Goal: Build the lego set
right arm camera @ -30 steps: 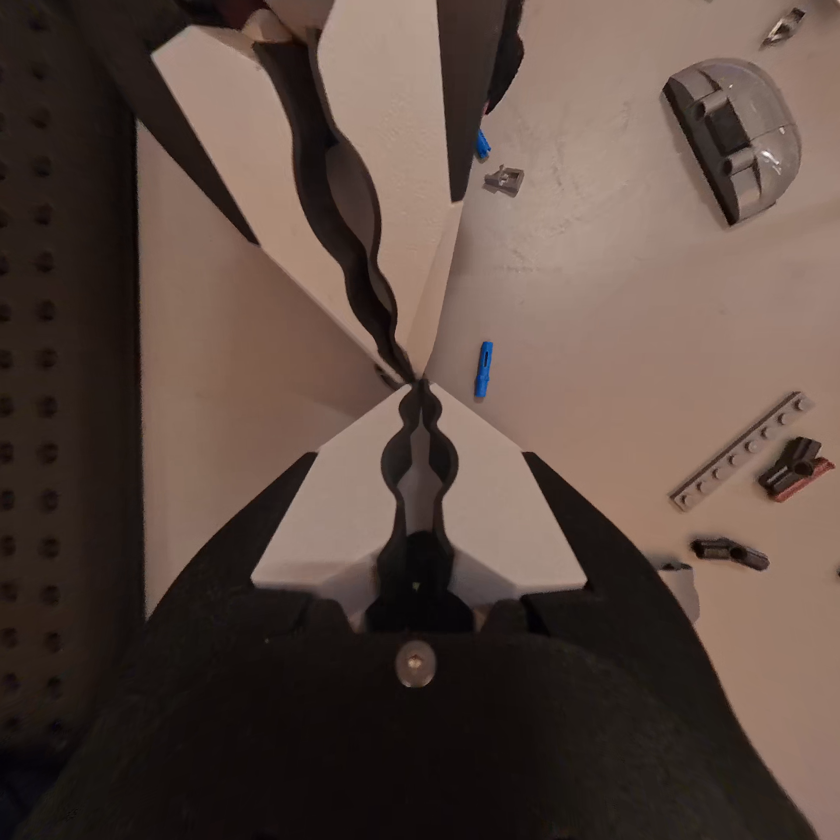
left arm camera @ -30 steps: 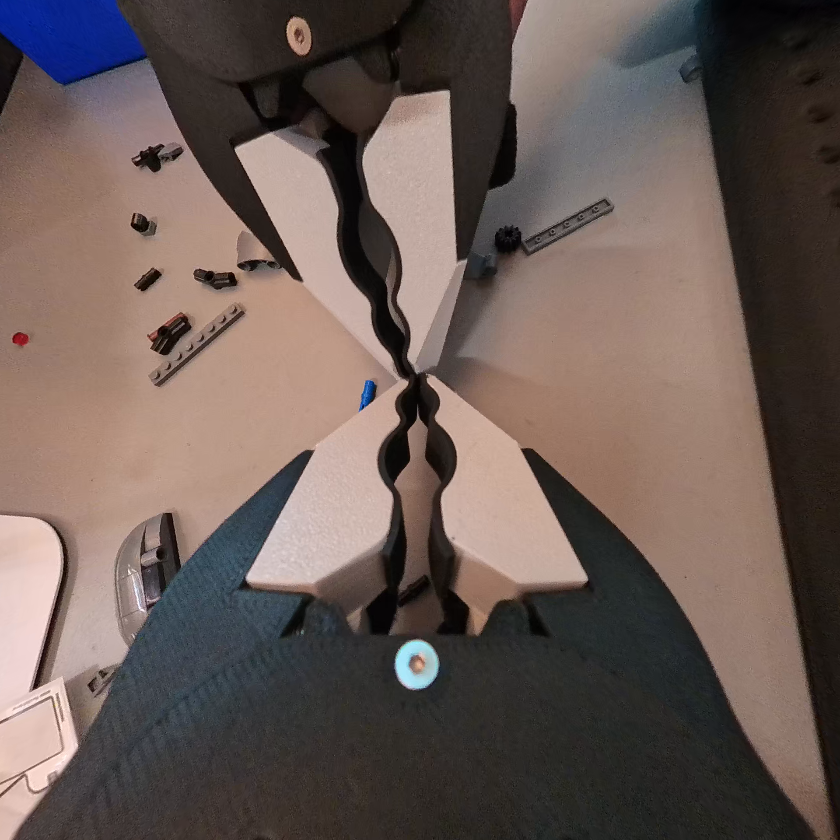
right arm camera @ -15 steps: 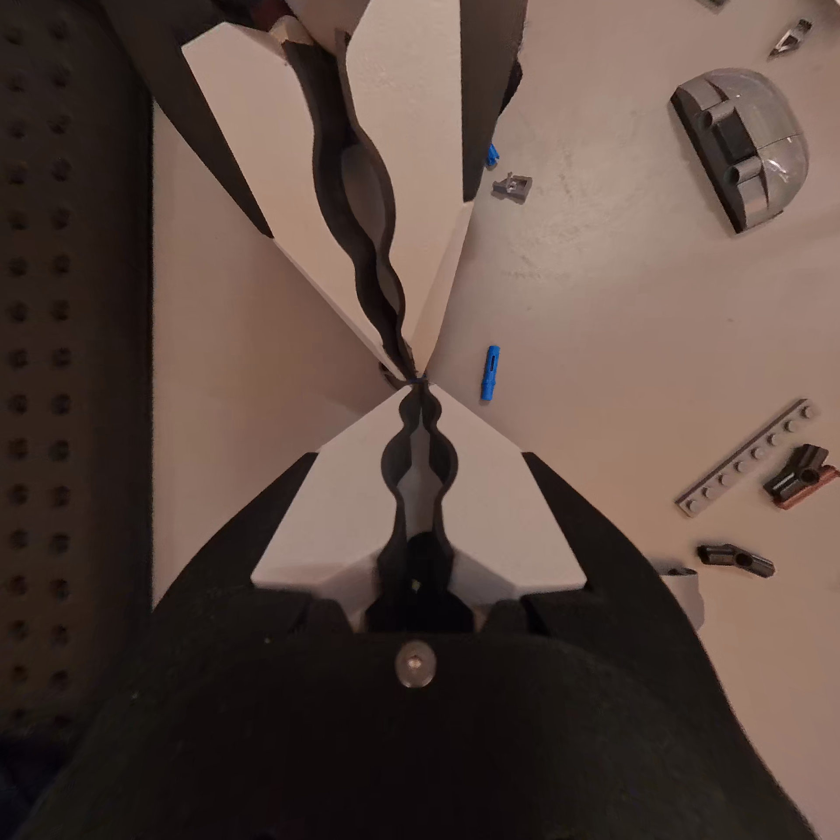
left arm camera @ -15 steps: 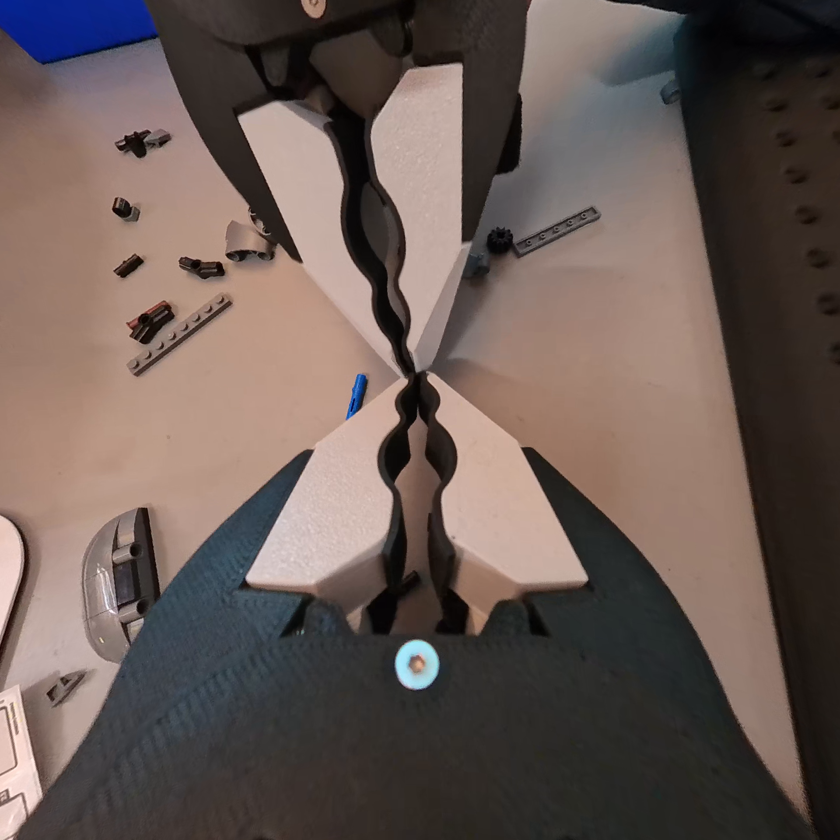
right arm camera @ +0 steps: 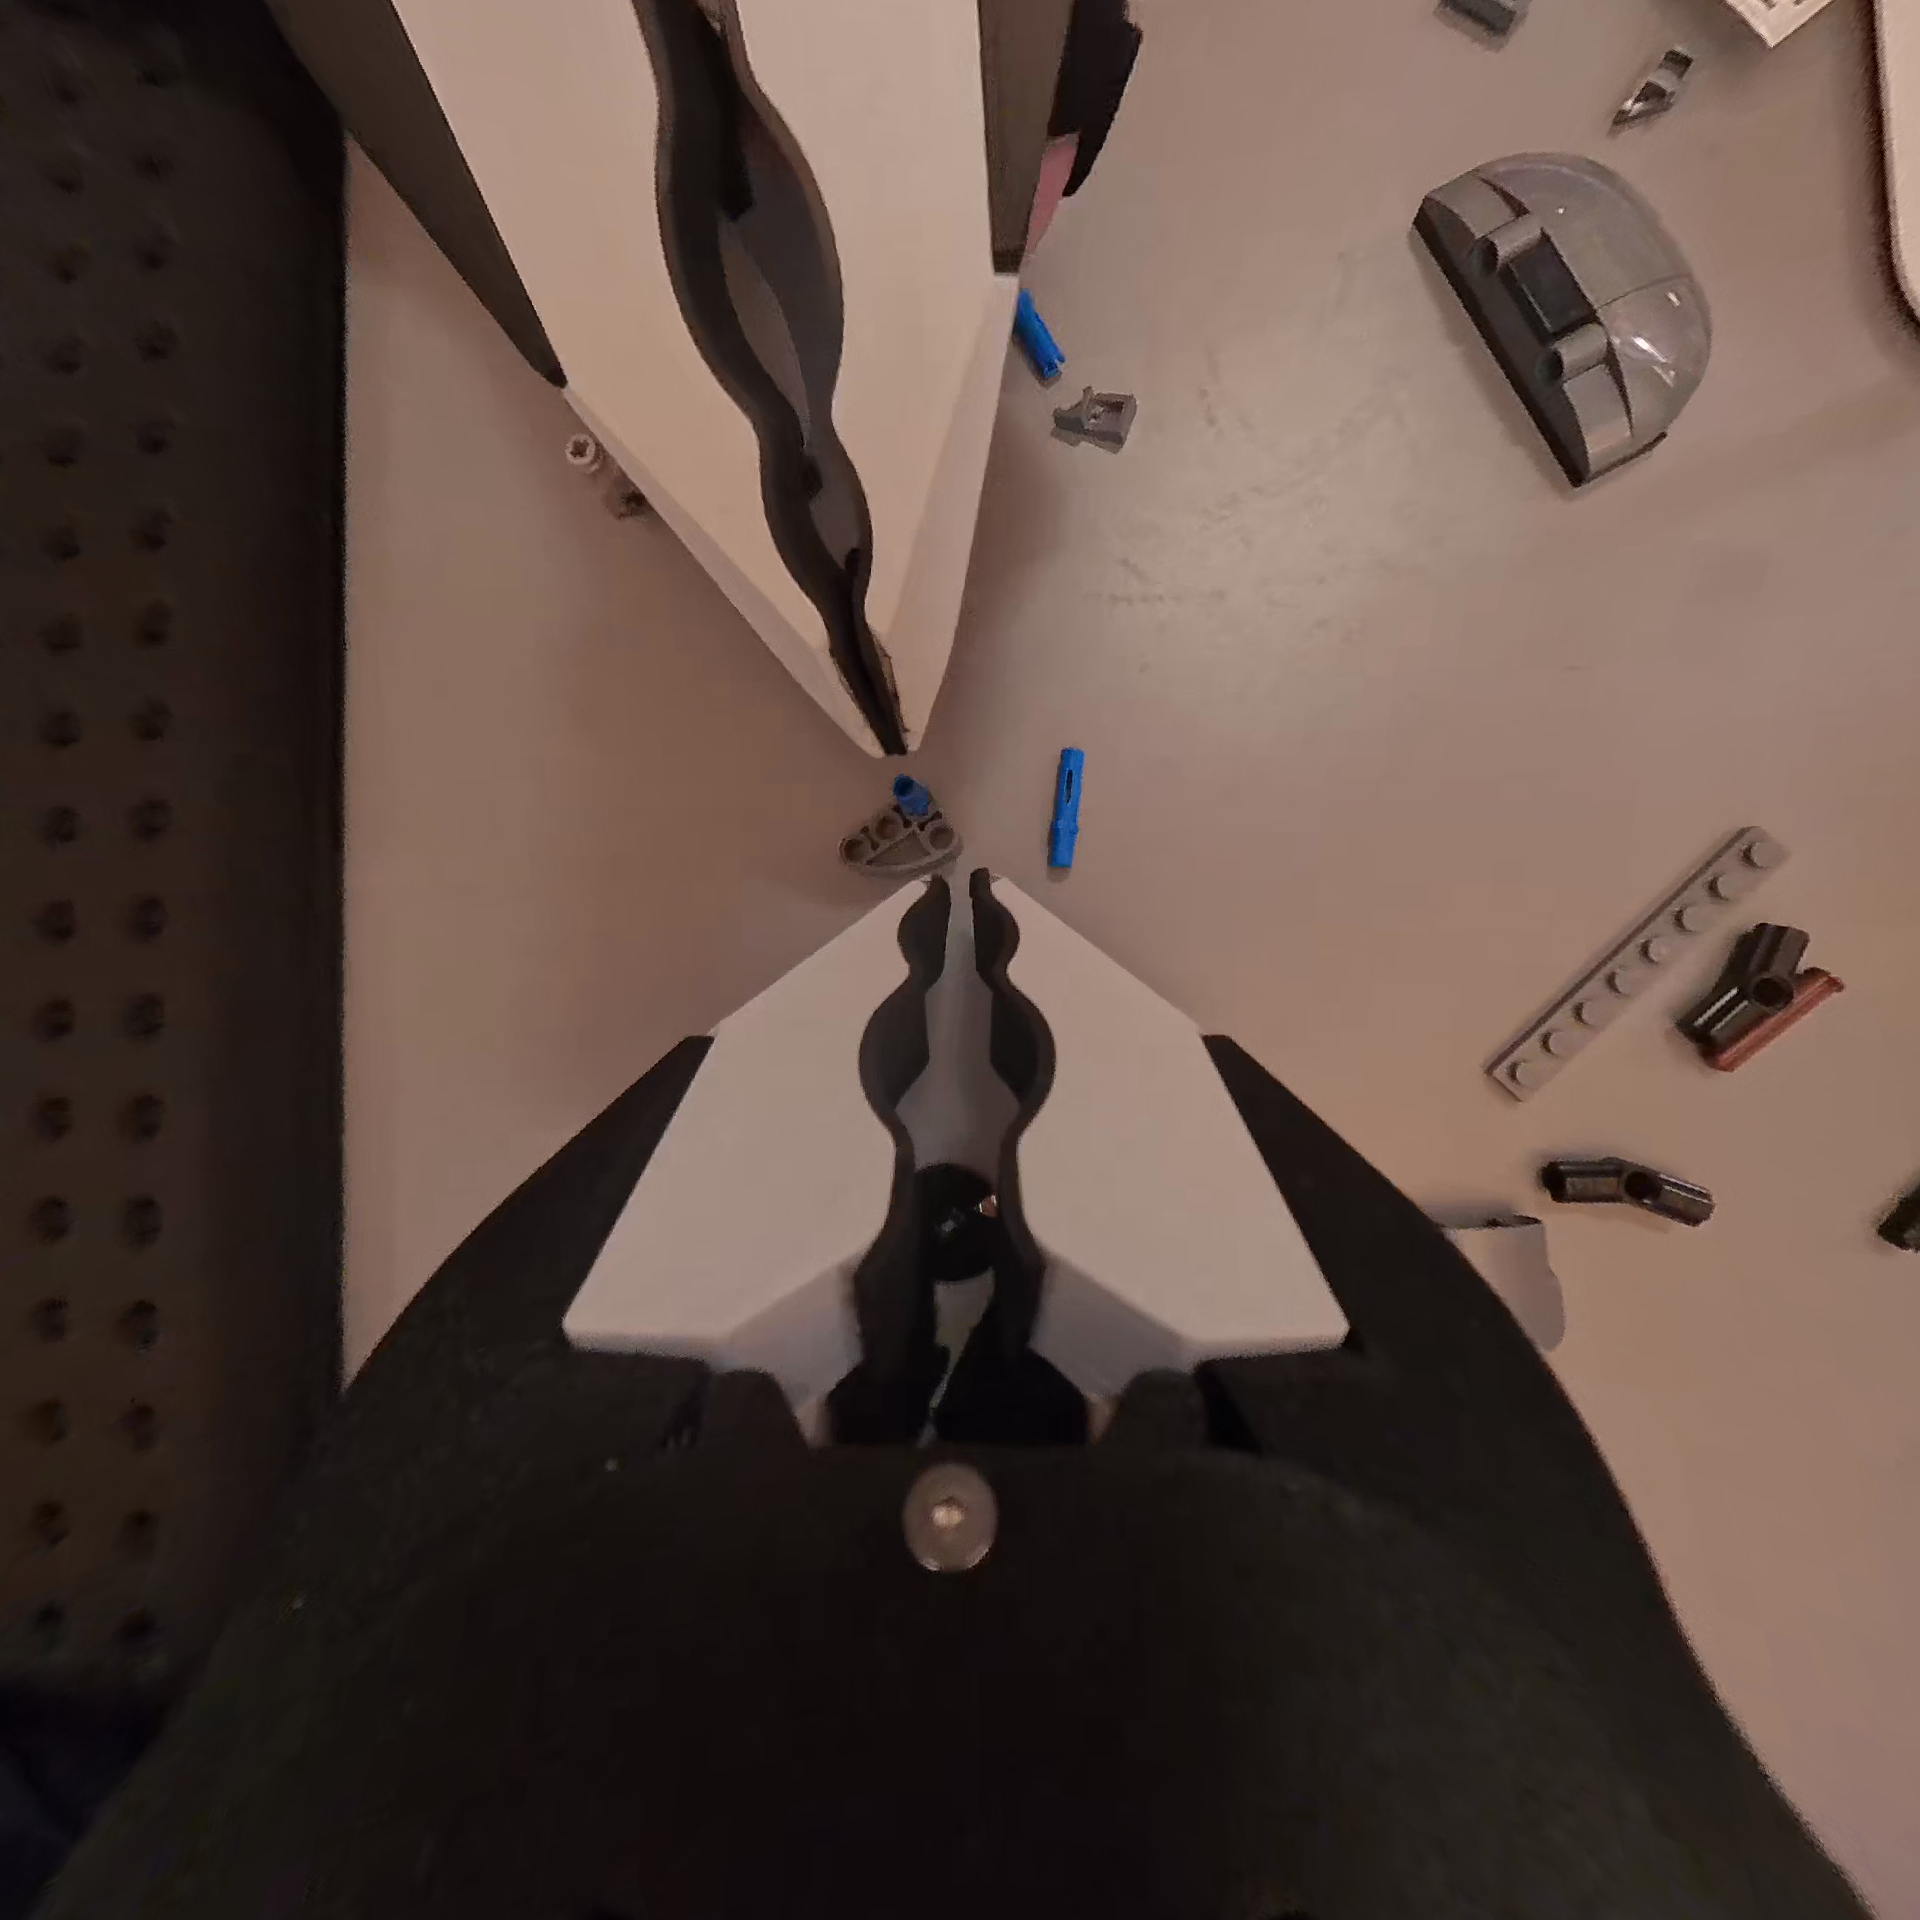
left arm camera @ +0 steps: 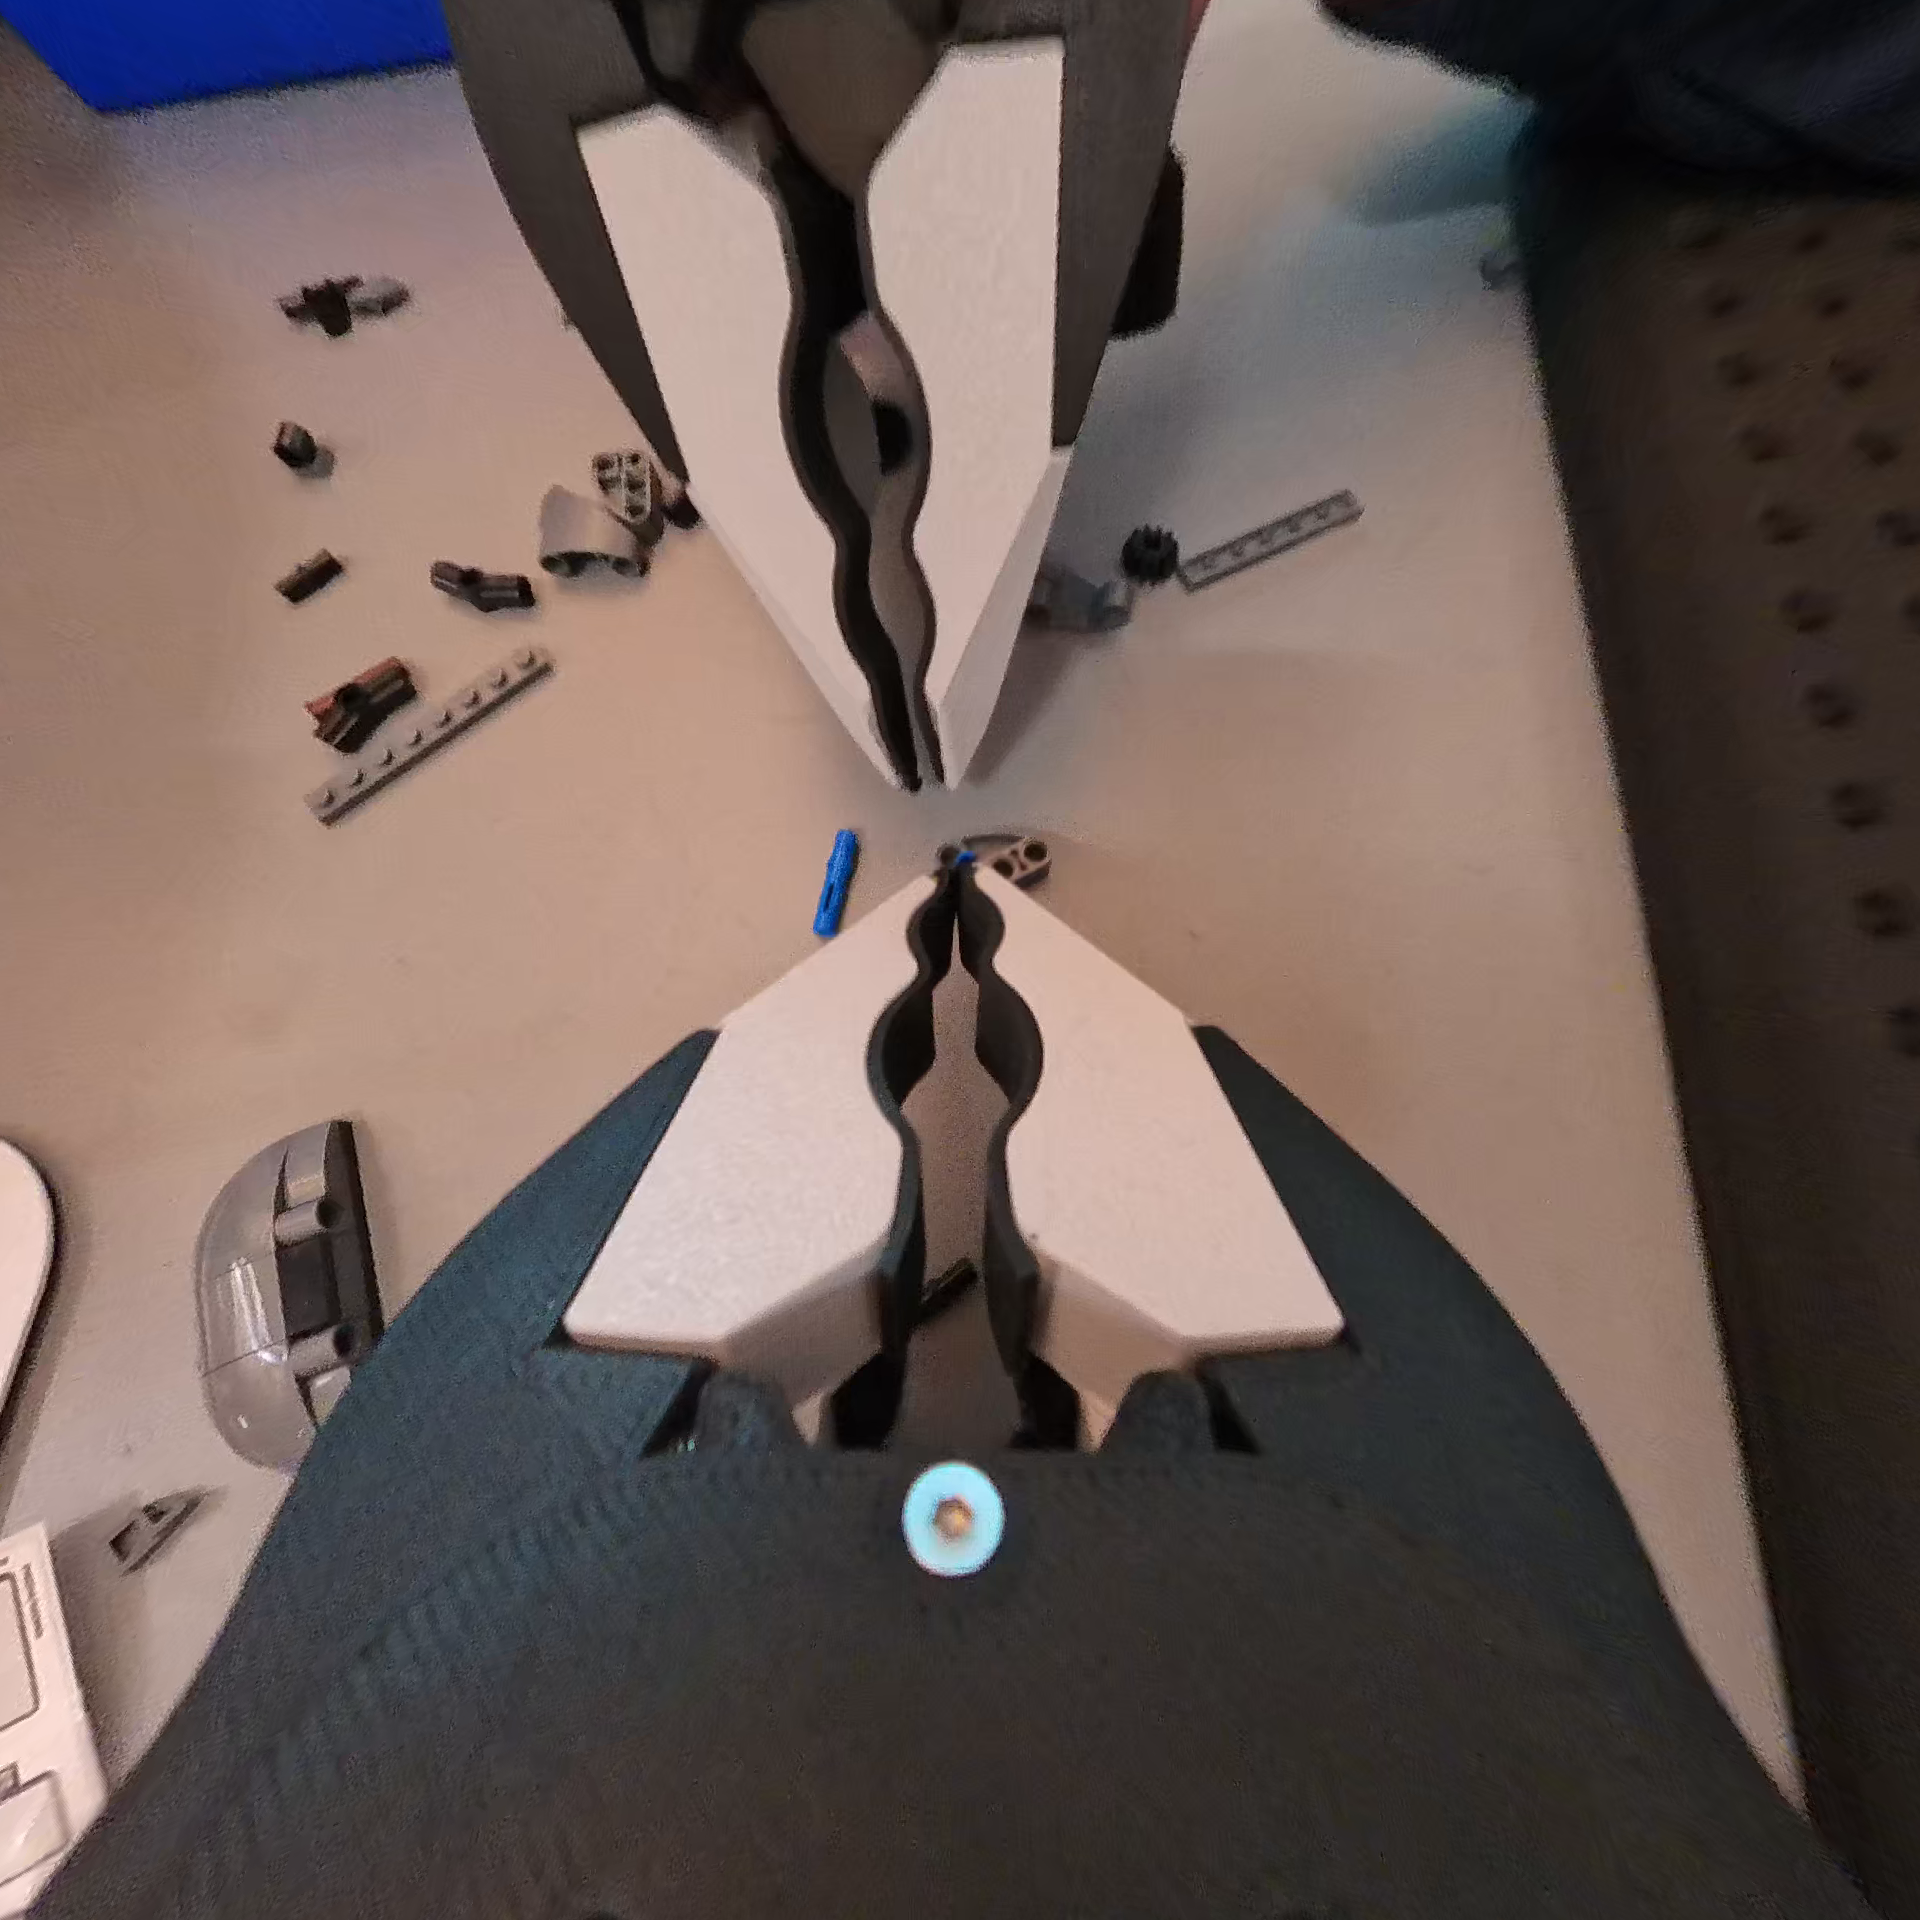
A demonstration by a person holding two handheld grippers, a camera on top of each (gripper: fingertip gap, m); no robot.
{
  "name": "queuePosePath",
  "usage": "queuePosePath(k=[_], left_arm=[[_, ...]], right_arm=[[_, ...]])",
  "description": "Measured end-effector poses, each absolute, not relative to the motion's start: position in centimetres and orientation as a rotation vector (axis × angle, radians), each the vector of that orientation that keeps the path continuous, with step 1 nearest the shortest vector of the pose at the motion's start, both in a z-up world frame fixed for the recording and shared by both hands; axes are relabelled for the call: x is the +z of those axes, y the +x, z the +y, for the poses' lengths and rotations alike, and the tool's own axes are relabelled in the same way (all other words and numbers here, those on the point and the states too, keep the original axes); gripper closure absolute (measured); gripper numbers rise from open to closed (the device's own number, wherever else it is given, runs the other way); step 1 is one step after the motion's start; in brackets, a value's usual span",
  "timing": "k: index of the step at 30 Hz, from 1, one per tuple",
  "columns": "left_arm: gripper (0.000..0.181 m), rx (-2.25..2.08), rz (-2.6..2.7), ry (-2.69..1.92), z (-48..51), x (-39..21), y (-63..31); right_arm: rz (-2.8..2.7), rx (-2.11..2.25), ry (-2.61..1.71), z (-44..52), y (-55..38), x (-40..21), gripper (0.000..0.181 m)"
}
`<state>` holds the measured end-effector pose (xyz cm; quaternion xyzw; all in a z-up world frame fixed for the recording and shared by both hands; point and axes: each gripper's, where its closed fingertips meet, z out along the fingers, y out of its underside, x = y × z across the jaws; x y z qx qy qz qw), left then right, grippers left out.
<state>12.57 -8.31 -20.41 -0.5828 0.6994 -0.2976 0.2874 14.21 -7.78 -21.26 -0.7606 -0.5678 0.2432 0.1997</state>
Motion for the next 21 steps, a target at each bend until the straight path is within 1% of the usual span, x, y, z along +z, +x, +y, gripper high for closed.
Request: queuePosePath(k=[1, 4, 6, 8, 10, 16, 21], left_arm=[[0.181, -0.764, 1.889, -1.561, -8.2, -20.8, 12.4], [0.170, -0.794, 1.913, -1.559, -9.0, -20.9, 12.7], [0.166, -0.771, 1.926, -1.554, -9.1, -21.1, 12.8], [0.168, -0.756, 1.943, -1.554, -9.4, -21.5, 13.0], [0.178, -0.725, 1.953, -1.545, -9.4, -21.9, 13.3], [0.178, -0.703, 1.926, -1.522, -9.0, -21.7, 13.5], [0.179, -0.512, 1.828, -1.310, -8.0, -18.6, 14.1]], right_arm=[[-1.593, 0.680, -2.128, -7.9, 14.3, -21.3, 0.178], [-1.617, 0.709, -2.143, -8.5, 14.3, -21.6, 0.171], [-1.638, 0.694, -2.156, -8.7, 14.3, -22.0, 0.168], [-1.649, 0.694, -2.161, -8.8, 14.2, -22.2, 0.166], [-1.655, 0.689, -2.159, -8.8, 14.1, -22.3, 0.166], [-1.645, 0.708, -2.167, -8.9, 14.0, -22.2, 0.162], [-1.554, 0.832, -2.153, -8.8, 13.6, -21.0, 0.156]])
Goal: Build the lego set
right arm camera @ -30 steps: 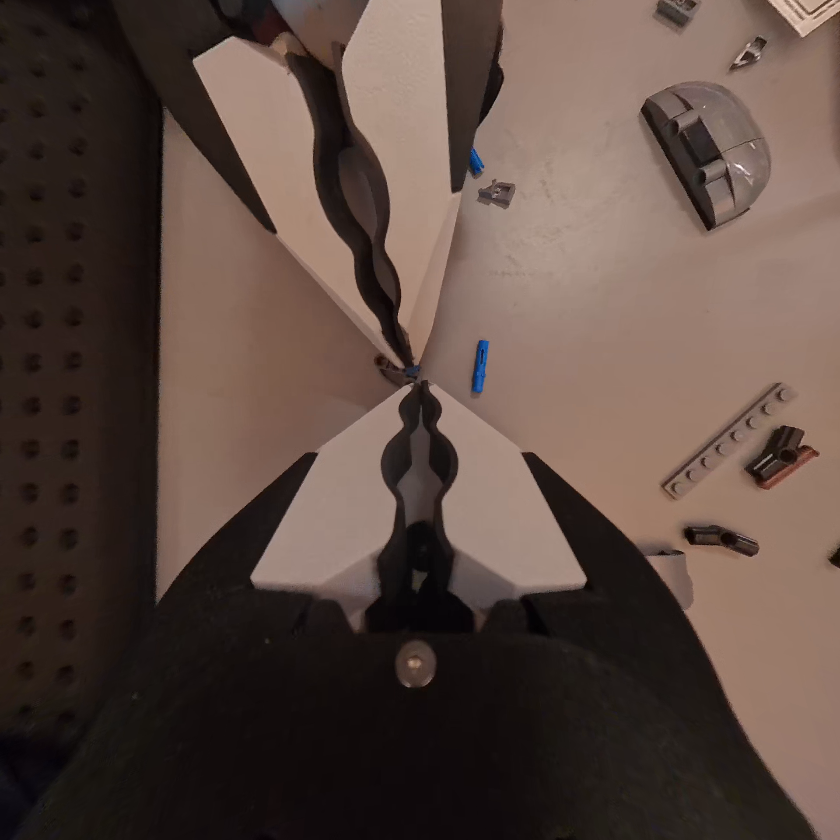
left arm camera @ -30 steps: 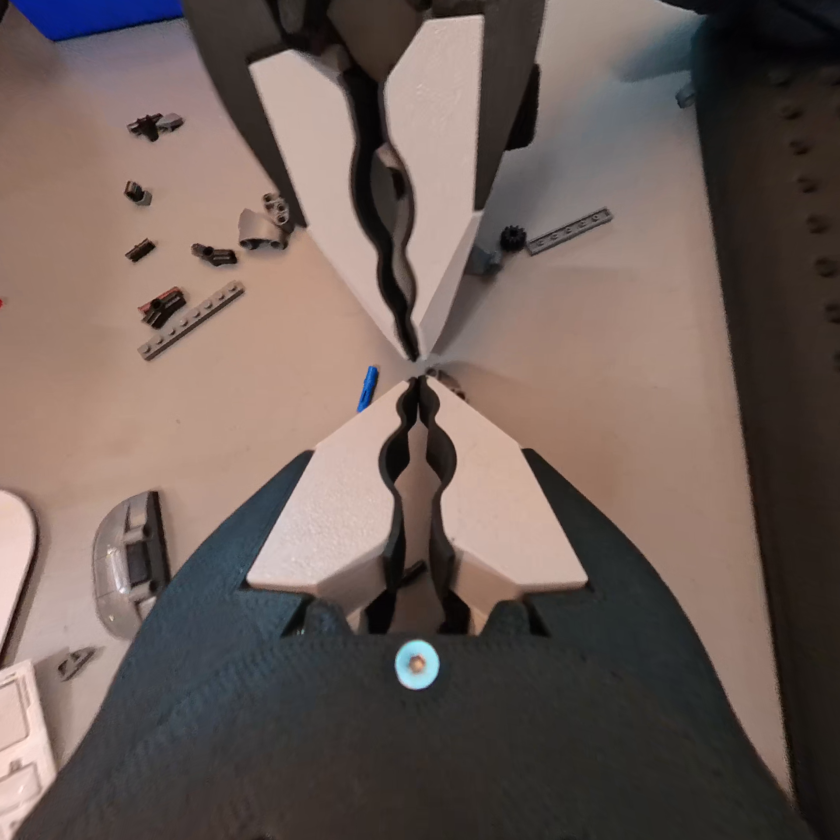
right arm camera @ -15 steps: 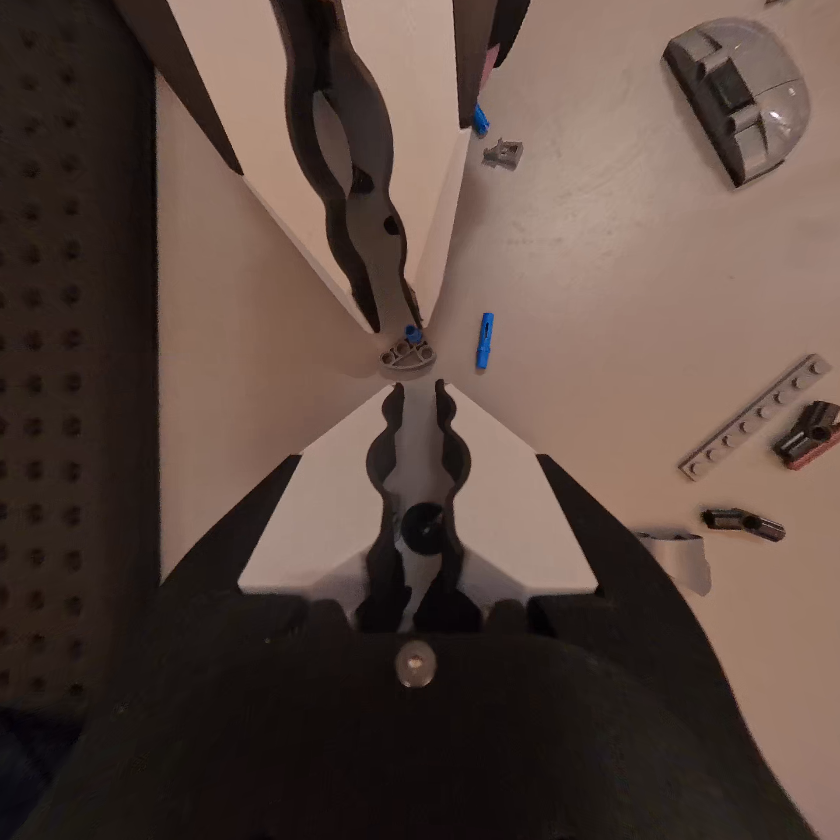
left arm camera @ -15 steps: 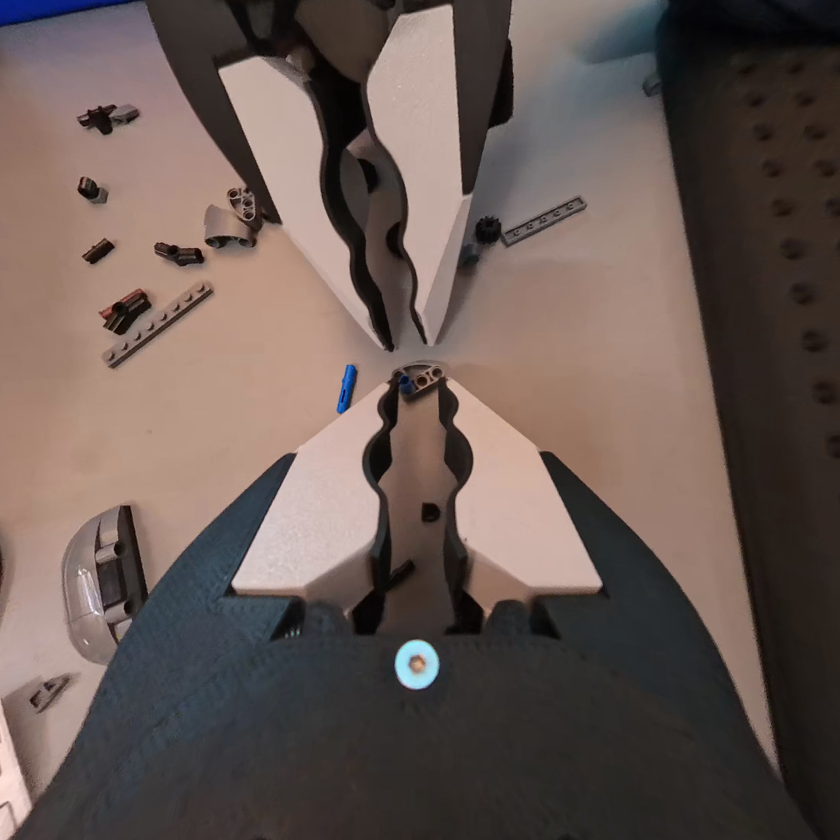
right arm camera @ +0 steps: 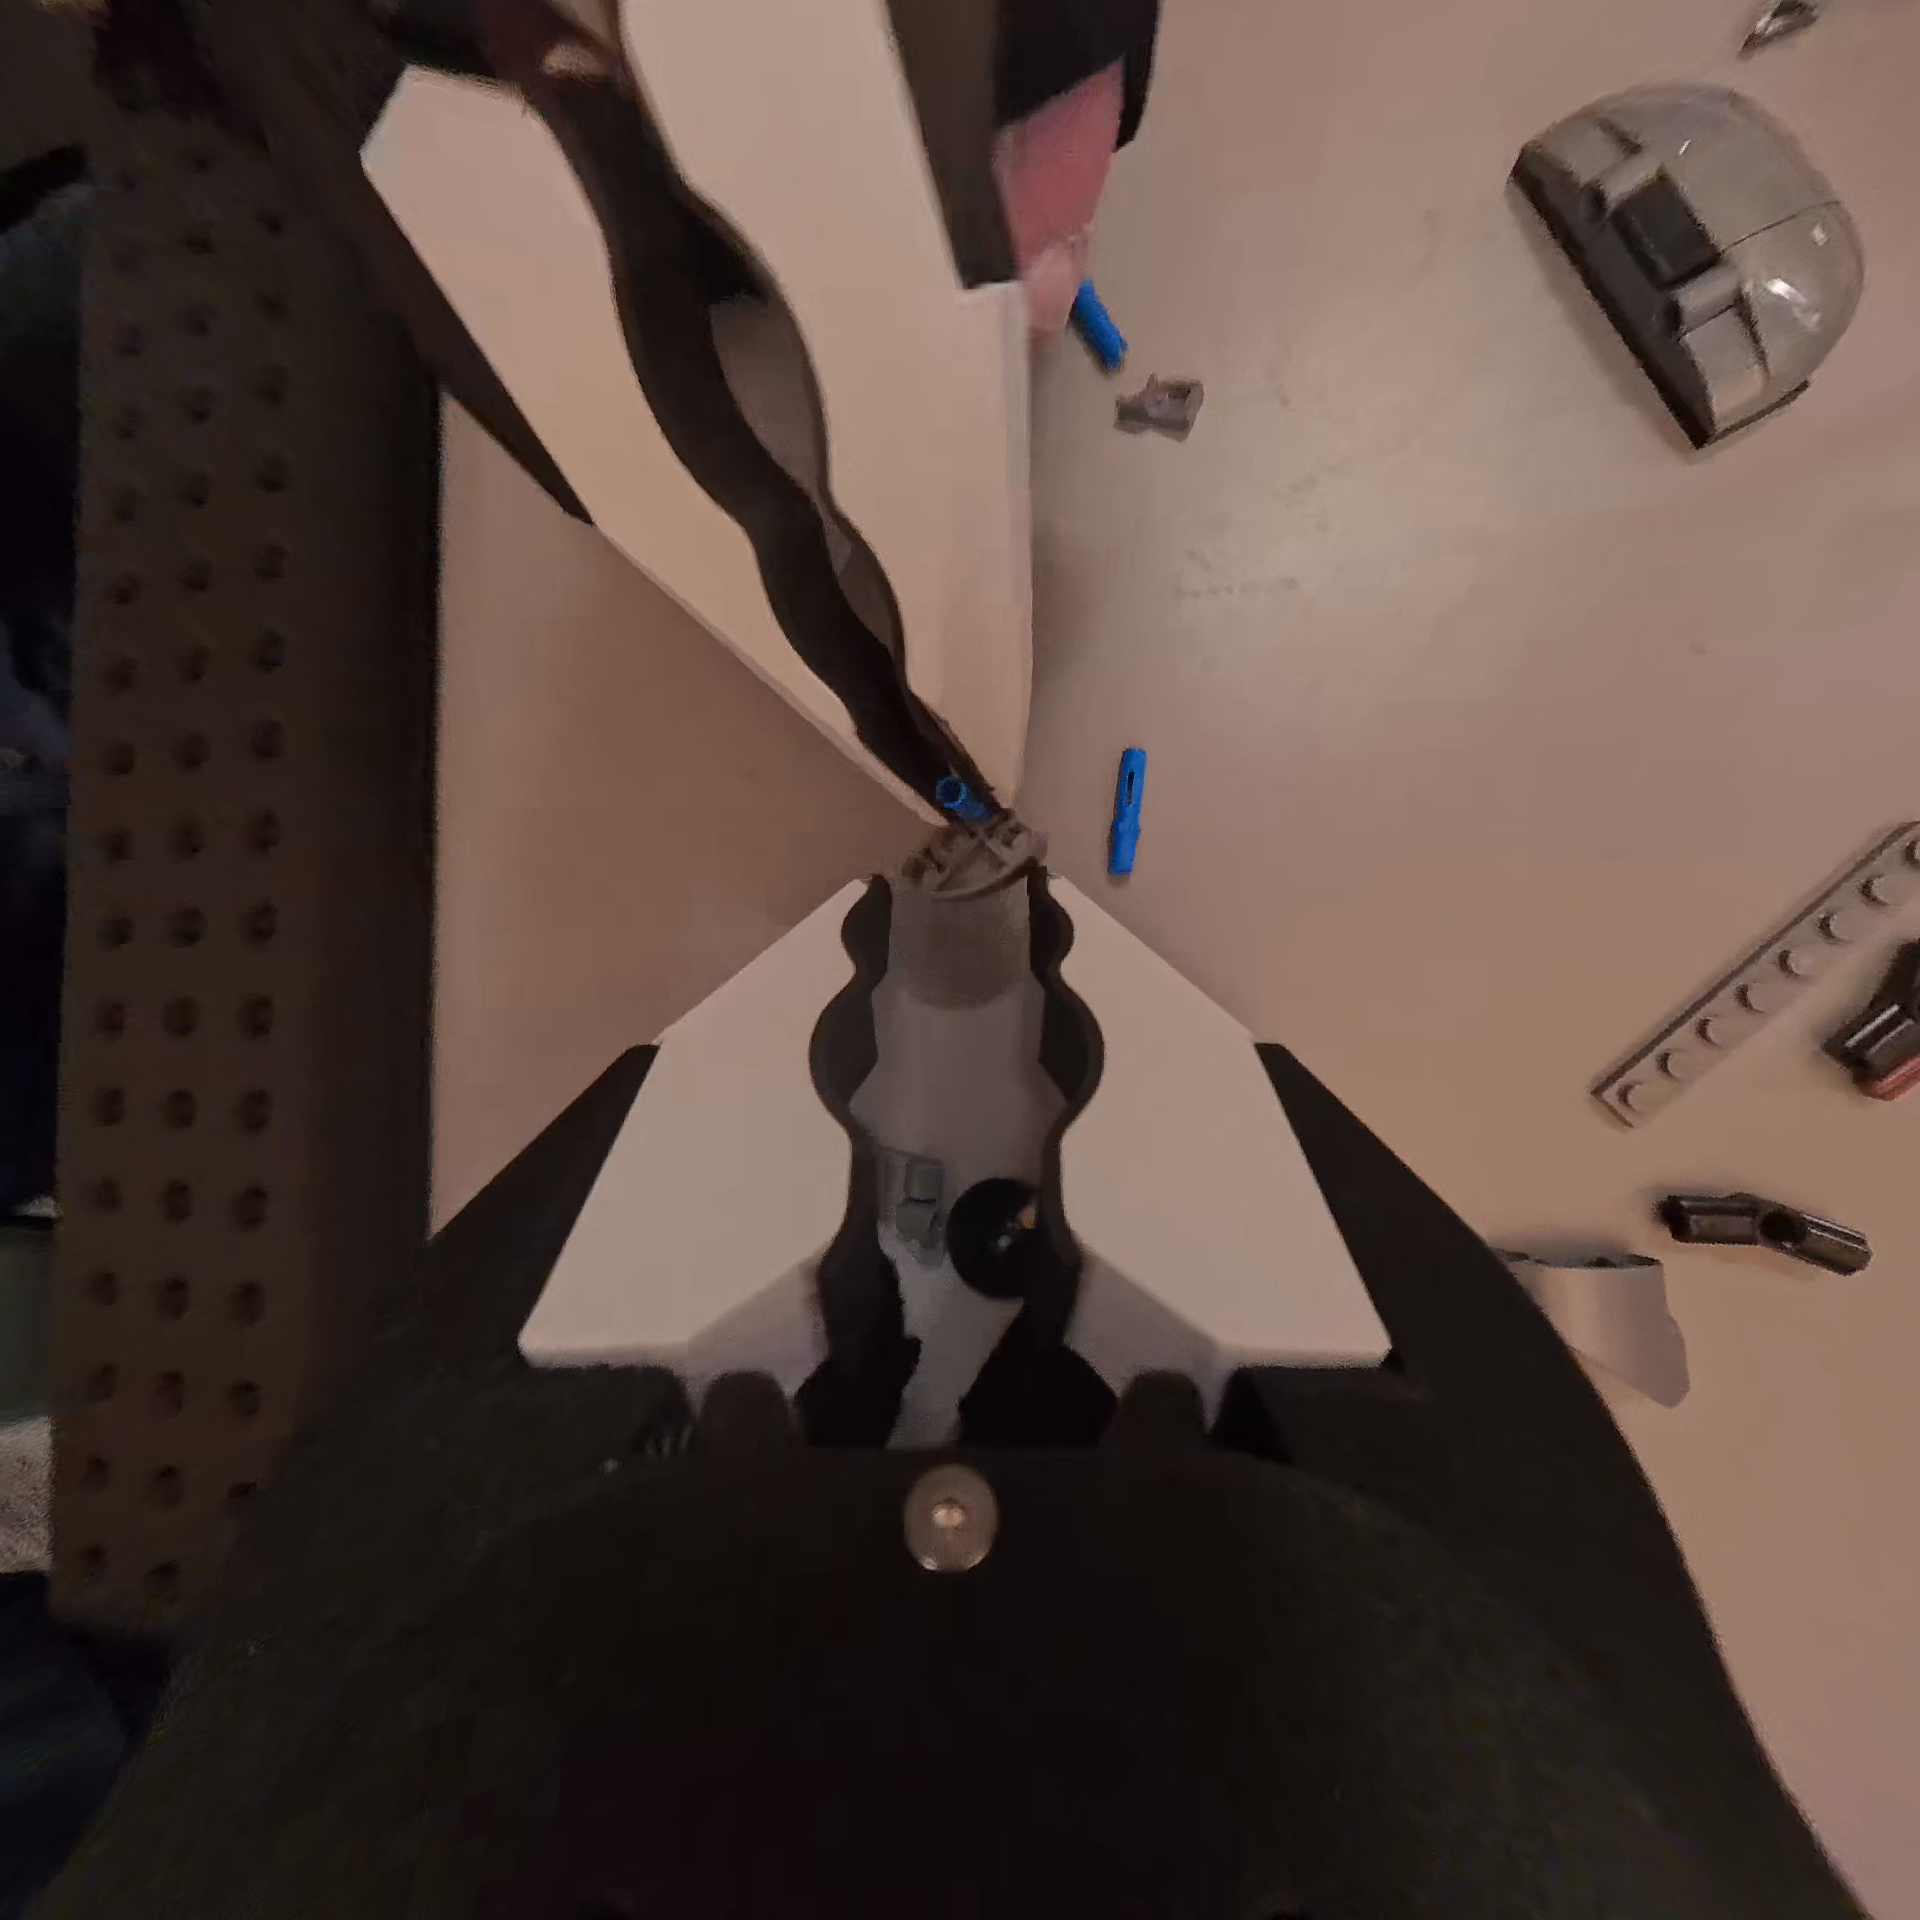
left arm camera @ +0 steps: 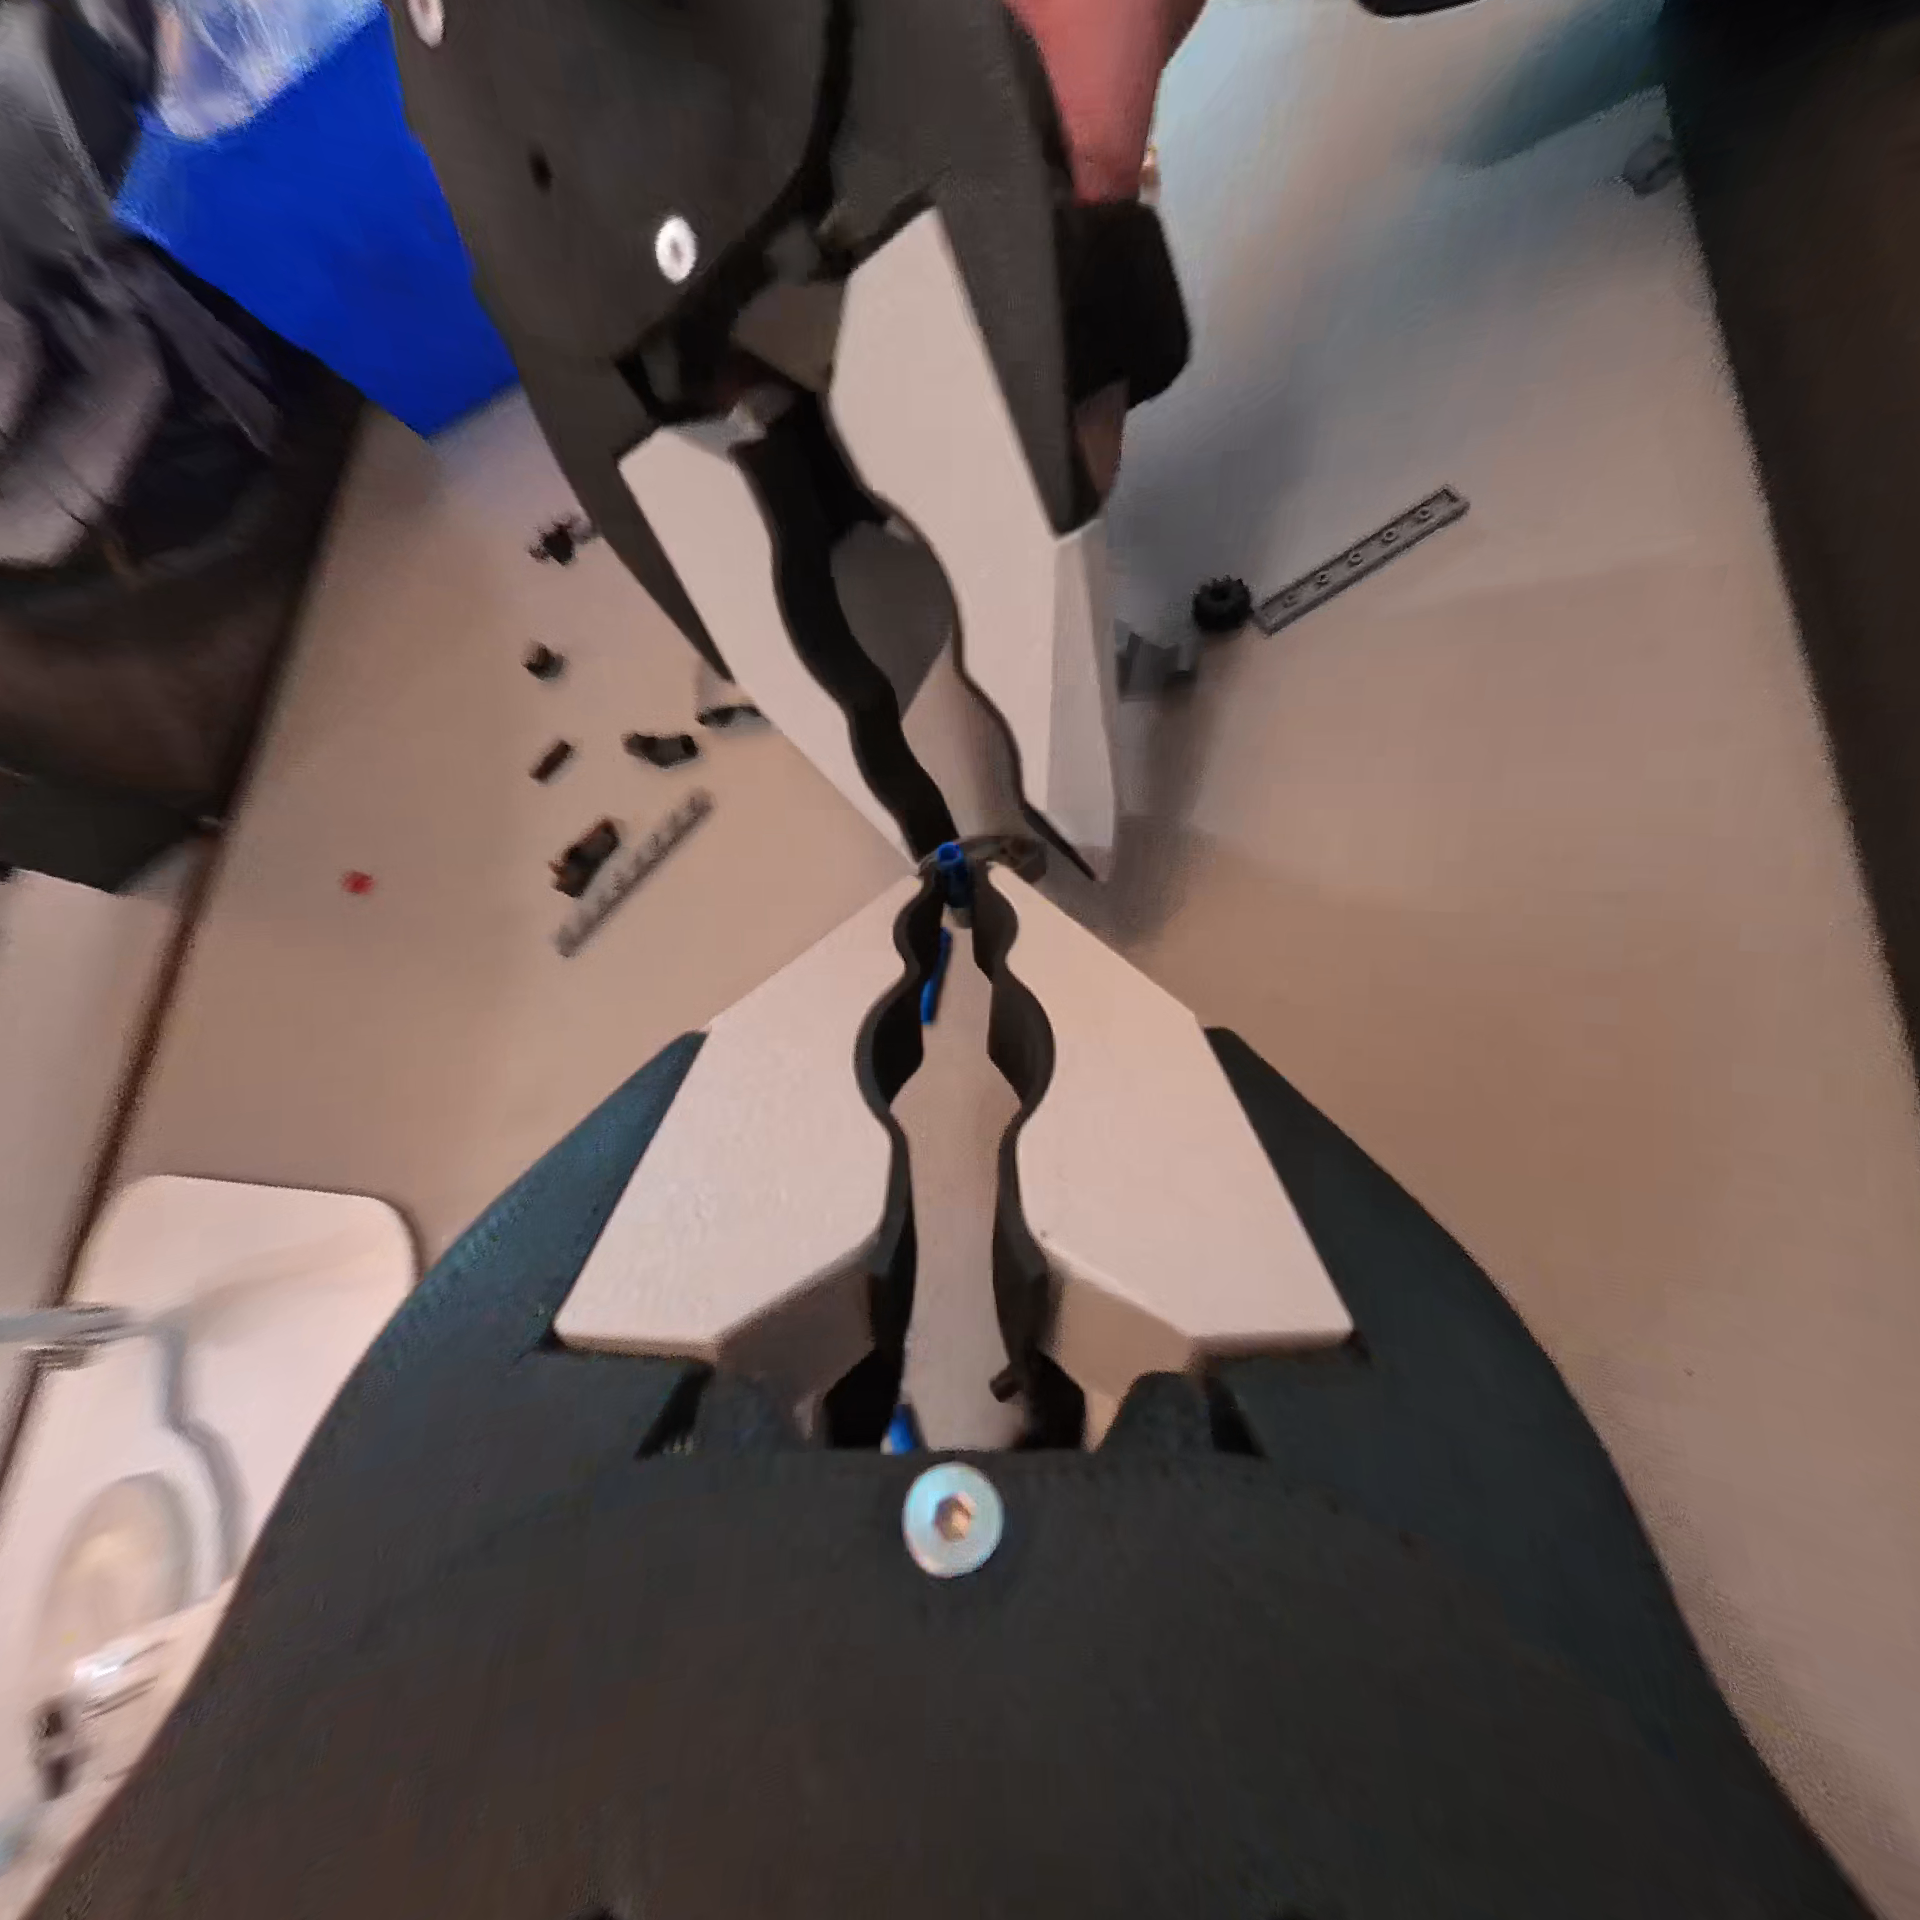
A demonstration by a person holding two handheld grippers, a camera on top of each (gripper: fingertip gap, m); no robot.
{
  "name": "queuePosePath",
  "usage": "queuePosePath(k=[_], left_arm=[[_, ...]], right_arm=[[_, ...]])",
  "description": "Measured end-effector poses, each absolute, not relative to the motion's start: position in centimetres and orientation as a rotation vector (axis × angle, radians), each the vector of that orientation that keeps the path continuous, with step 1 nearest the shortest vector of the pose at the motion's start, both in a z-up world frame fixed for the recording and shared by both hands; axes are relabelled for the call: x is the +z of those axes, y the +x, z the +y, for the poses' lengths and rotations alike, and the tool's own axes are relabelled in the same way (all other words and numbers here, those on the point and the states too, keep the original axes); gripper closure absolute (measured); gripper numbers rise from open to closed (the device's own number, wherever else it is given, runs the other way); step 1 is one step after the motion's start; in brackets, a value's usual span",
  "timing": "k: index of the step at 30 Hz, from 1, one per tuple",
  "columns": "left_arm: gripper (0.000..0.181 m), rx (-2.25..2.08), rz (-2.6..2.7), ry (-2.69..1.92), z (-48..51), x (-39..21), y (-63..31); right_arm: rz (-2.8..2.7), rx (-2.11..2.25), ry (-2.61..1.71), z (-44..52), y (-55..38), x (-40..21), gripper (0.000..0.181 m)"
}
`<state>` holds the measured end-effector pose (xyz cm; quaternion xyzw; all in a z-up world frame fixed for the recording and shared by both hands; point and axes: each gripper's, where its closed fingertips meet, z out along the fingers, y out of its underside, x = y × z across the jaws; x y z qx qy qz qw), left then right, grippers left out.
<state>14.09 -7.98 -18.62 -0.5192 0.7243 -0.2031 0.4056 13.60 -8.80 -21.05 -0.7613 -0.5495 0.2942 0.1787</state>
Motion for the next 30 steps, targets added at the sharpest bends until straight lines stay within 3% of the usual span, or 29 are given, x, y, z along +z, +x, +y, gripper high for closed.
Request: queuePosePath(k=[7, 18, 25, 30], left_arm=[[0.178, -0.316, 1.785, -1.140, -7.8, -17.0, 14.4], [0.171, -0.483, 1.699, -1.270, -6.7, -16.3, 13.8], [0.142, -0.521, 1.632, -1.322, -5.5, -15.6, 13.1], [0.141, -0.512, 1.681, -1.315, -5.9, -16.3, 13.2]], right_arm=[[-1.439, 0.965, -2.089, -8.3, 13.2, -19.2, 0.163], [-1.455, 0.616, -1.917, -5.9, 13.6, -17.6, 0.172], [-1.480, 0.511, -1.821, -5.7, 13.3, -16.7, 0.175], [-1.495, 0.498, -1.778, -5.9, 13.1, -16.3, 0.175]])
